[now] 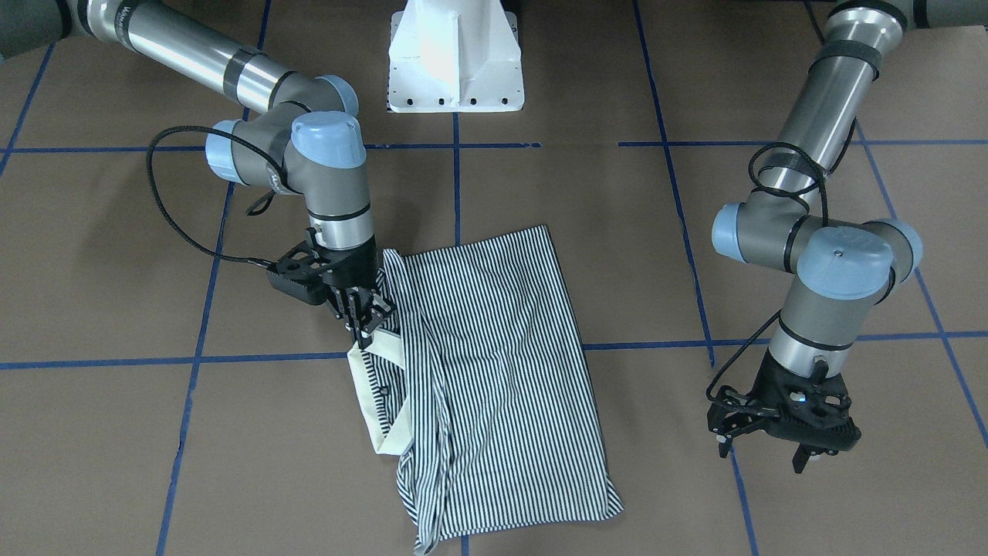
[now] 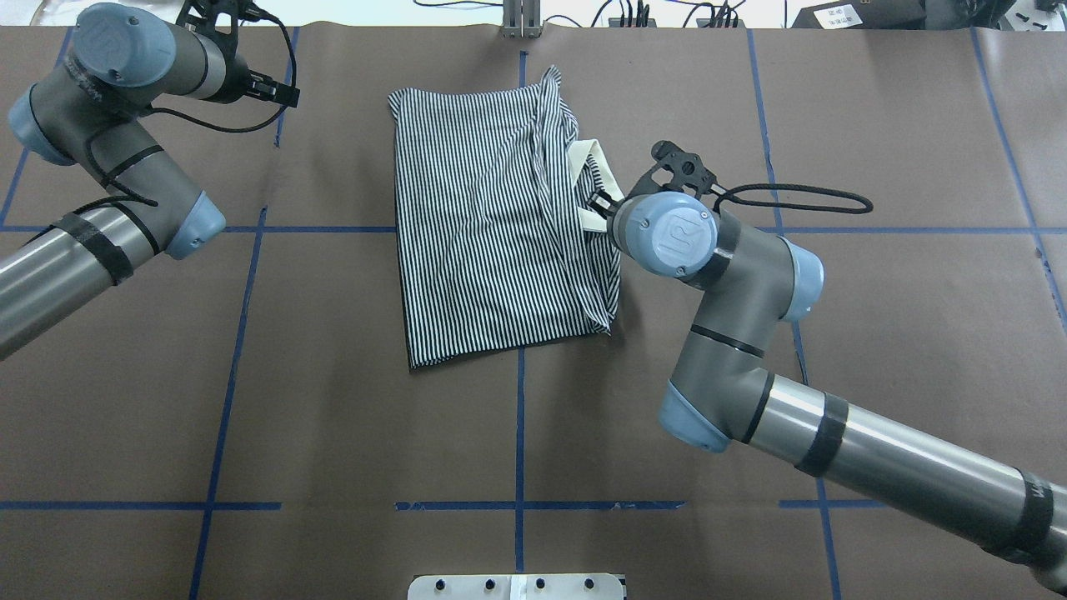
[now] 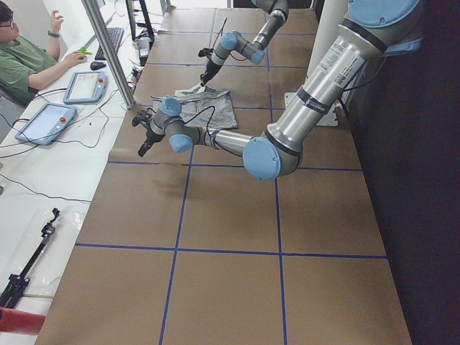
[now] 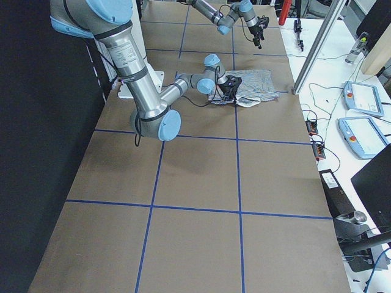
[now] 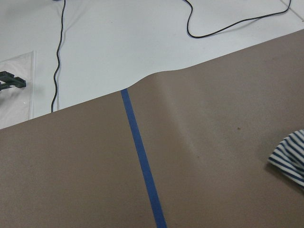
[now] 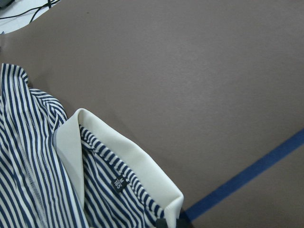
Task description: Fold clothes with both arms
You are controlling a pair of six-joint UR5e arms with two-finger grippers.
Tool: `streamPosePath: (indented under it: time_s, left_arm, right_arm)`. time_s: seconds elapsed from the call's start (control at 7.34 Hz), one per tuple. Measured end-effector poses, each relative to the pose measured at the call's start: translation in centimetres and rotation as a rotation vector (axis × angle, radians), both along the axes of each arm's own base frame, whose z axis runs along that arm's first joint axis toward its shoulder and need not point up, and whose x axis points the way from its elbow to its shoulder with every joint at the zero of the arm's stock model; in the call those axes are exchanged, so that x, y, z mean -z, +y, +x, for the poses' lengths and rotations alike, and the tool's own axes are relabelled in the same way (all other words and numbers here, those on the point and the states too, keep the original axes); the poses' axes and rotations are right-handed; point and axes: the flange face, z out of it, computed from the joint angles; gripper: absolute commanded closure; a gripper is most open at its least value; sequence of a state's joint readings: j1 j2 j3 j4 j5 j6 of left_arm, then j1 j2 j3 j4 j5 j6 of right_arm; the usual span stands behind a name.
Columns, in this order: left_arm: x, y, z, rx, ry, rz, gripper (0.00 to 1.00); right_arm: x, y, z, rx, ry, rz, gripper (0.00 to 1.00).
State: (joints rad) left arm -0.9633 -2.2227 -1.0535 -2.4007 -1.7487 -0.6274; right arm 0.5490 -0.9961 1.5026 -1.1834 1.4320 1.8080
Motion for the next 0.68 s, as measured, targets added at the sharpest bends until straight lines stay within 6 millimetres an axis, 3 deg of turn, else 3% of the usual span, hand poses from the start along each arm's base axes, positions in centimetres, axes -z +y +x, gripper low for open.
streamPosePath:
  time_s: [0.14, 0.27, 0.41, 0.68]
  left_arm:
    - [0.2, 0.0, 0.0, -0.001, 0.002, 0.003, 0.0]
    - [0.3, 0.1, 0.1, -0.002, 0.004, 0.005, 0.0]
    - [0.5, 0.3, 0.0, -0.003, 0.007, 0.01, 0.0]
    - [1.0, 1.3, -0.2, -0.012, 0.021, 0.024, 0.0]
  right_arm:
    - [-1.3, 1.1, 0.5, -0.004, 0.015, 0.005, 1.0]
    - [-2.1, 1.8, 0.5, -0.006, 0.028, 0.012, 0.2]
    - [-2.4, 2.4, 0.3, -0.007, 0.037, 0.02, 0.0]
    - [-2.3, 2.9, 0.3, 0.012, 0.075, 0.052, 0.0]
